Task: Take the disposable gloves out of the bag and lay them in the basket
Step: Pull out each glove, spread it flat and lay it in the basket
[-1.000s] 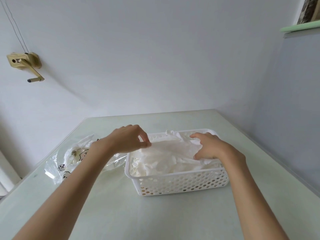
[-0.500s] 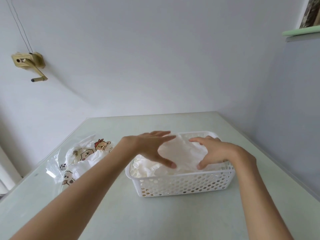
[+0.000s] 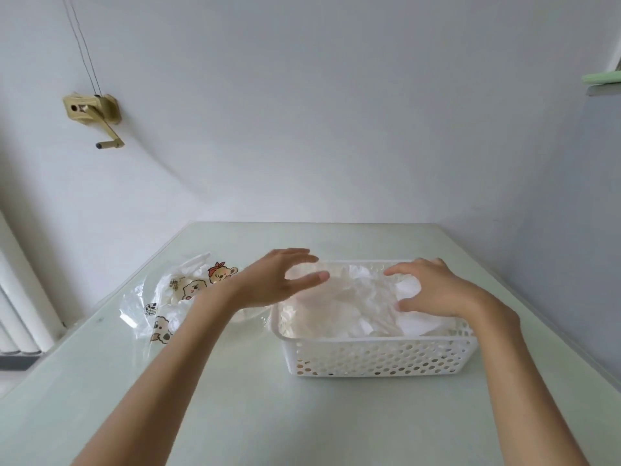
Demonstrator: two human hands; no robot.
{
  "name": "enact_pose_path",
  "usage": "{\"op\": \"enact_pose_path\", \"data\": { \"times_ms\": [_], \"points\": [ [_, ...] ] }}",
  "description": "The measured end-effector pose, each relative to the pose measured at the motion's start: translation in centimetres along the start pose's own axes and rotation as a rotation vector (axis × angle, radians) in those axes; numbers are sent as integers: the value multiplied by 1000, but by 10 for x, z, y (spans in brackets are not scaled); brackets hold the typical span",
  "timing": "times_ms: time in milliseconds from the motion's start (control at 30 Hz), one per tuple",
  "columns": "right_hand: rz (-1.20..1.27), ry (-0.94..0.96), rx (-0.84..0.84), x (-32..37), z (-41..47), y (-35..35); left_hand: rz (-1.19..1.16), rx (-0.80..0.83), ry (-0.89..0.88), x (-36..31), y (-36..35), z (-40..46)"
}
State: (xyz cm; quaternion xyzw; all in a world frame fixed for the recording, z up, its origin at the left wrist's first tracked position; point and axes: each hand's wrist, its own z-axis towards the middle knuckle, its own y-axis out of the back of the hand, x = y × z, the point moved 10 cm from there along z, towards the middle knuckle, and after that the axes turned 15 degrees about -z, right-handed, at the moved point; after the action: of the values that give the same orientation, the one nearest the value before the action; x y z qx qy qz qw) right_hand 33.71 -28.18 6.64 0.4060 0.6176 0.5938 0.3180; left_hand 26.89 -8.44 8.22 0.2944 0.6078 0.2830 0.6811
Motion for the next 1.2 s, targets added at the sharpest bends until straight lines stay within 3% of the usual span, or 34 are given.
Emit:
{"op": "enact_pose_path", "data": {
  "times_ms": [100, 200, 367, 467, 633, 700, 767, 900, 1000, 1100, 1167, 1200],
  "points": [
    [-52, 90, -187, 37, -5, 15, -94, -292, 0, 36, 57, -40],
    [25, 215, -265, 85, -10, 12, -67, -438, 154, 90, 96, -74],
    [64, 400, -407, 185, -9, 22, -60, -10, 457, 156, 74, -101],
    [-12, 415, -400, 240, 10, 19, -140, -58, 469, 173, 79, -107],
    [-441, 327, -183, 290, 57, -41, -262, -97, 411, 179, 85, -111],
    [-528, 338, -227, 294, 62, -45, -305, -109, 384, 179, 88, -111],
    [-377, 352, -315, 292, 62, -28, -313, -110, 390, 182, 90, -113],
    [256, 201, -404, 250, 65, 22, -323, -133, 390, 185, 92, -112],
    [389, 240, -347, 241, 64, 35, -375, -185, 311, 182, 100, -108],
    [777, 227, -349, 224, 51, 53, -518, -439, 140, 155, 132, -110],
    [918, 235, -231, 224, 39, 46, -686, -554, 101, 136, 143, -114],
    [944, 242, -181, 224, 32, 40, -747, -530, 104, 126, 141, -111]
  ]
}}
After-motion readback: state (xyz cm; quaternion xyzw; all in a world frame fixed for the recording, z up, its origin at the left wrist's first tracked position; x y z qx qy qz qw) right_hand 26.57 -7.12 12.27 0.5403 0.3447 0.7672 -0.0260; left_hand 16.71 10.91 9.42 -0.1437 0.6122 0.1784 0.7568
